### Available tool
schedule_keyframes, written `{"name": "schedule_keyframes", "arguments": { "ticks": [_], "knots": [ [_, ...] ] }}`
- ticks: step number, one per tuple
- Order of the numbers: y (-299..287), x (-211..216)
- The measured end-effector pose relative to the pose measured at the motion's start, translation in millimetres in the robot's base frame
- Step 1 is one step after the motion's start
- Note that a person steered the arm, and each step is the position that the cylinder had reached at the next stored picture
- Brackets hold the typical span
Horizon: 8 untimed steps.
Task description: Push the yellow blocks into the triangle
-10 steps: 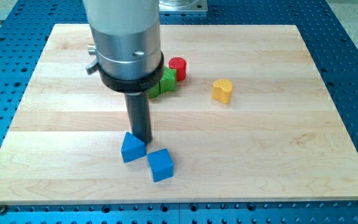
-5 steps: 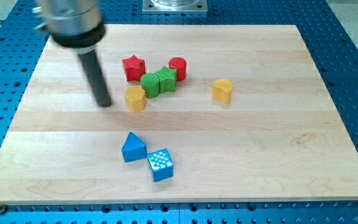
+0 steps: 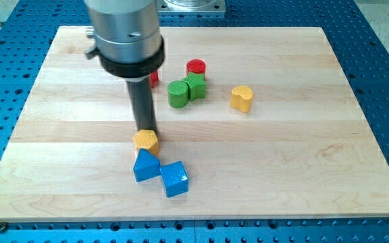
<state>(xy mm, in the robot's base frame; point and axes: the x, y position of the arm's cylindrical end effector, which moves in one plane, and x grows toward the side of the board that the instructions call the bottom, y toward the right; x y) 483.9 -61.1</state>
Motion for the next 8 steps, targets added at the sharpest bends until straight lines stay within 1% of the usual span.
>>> {"name": "schedule_keyframes", "arguments": {
  "ticks": [1,2,3,4,5,6,7,8],
  "knots": [
    [72,5],
    [189,-6],
    [228,-75],
    [146,-76],
    [85,-14],
    [64,-5],
    [75,-39],
    [29,-24]
  ]
}}
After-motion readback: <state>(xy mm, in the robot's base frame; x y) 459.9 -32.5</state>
